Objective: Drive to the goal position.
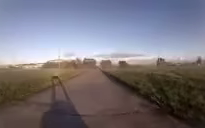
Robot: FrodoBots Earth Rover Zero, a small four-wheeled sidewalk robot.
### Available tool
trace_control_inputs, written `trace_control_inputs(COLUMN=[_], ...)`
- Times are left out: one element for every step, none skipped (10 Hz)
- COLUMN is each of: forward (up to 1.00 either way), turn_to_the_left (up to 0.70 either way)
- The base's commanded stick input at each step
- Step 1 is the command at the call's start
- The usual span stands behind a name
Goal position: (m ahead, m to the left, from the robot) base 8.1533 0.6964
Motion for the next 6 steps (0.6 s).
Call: trace_control_inputs(forward=[0.70,0.70,0.70,0.70,0.70,0.70], turn_to_the_left=[0.00,0.00,0.00,0.00,0.00,0.00])
